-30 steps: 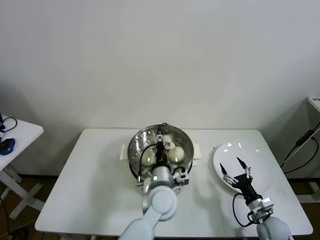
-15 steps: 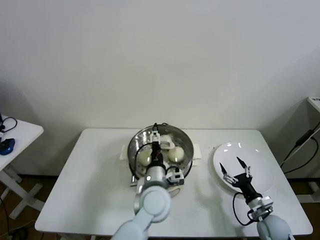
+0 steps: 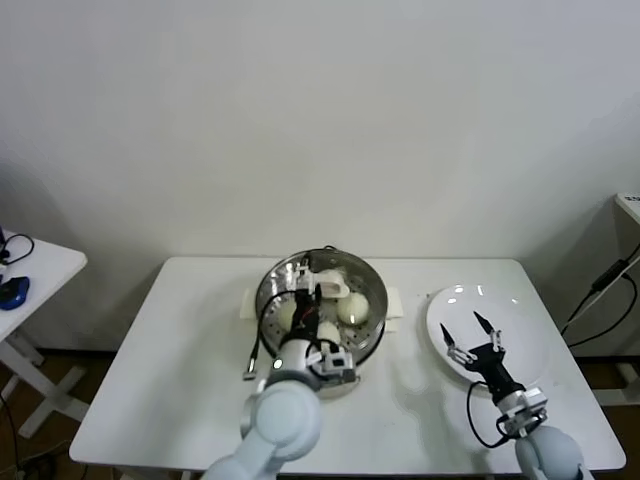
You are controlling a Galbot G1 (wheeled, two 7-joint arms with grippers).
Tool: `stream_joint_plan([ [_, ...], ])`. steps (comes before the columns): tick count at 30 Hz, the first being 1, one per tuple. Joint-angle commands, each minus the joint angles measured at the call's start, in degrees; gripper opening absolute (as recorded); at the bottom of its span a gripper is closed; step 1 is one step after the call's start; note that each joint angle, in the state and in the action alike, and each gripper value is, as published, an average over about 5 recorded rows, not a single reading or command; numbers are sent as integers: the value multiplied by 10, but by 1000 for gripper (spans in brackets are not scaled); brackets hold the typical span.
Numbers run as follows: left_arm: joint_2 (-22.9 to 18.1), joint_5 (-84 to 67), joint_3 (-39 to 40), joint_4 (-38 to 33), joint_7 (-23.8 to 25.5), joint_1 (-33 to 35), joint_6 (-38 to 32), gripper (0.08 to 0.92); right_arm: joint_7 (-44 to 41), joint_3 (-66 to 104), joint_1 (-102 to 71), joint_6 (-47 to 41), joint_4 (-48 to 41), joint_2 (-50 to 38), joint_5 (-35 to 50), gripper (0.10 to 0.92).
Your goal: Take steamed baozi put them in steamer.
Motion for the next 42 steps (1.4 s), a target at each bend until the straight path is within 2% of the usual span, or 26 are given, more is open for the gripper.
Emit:
stream_joint_plan([
  [1,32,-90,-26,-85,-4,42,-33,823,-3,0,1,-6,-1,-3,8,823],
  [7,84,-156,-85,-129,-22,105,-76,823,-3,0,3,-7,-3,-8,11,823],
  [12,120,-307,-158,-135,-101,144,-119,823,-3,2,3,-5,-3,-11,21,823],
  [18,104,-528,-312,-137,-235,213,-222,823,-4,3,-4,-3,6,-17,35,823],
  [21,86,-640,-401,-135,-277,249,-275,823,-3,6,-11,-2,16,-18,43,823],
  [23,73,-705,-450,-128,-287,265,-297,823,-2,8,-16,-2,21,-17,47,823],
  [27,46,-802,-523,-99,-276,289,-342,823,-2,8,-27,1,32,-17,53,823],
  [30,28,-848,-545,-72,-253,303,-373,823,-2,10,-35,-1,44,-17,62,823],
  [38,-11,-872,-546,42,-182,315,-491,823,0,21,-65,-1,72,-20,81,823],
  [42,-20,-857,-543,81,-169,318,-530,823,1,25,-75,0,79,-22,91,823],
])
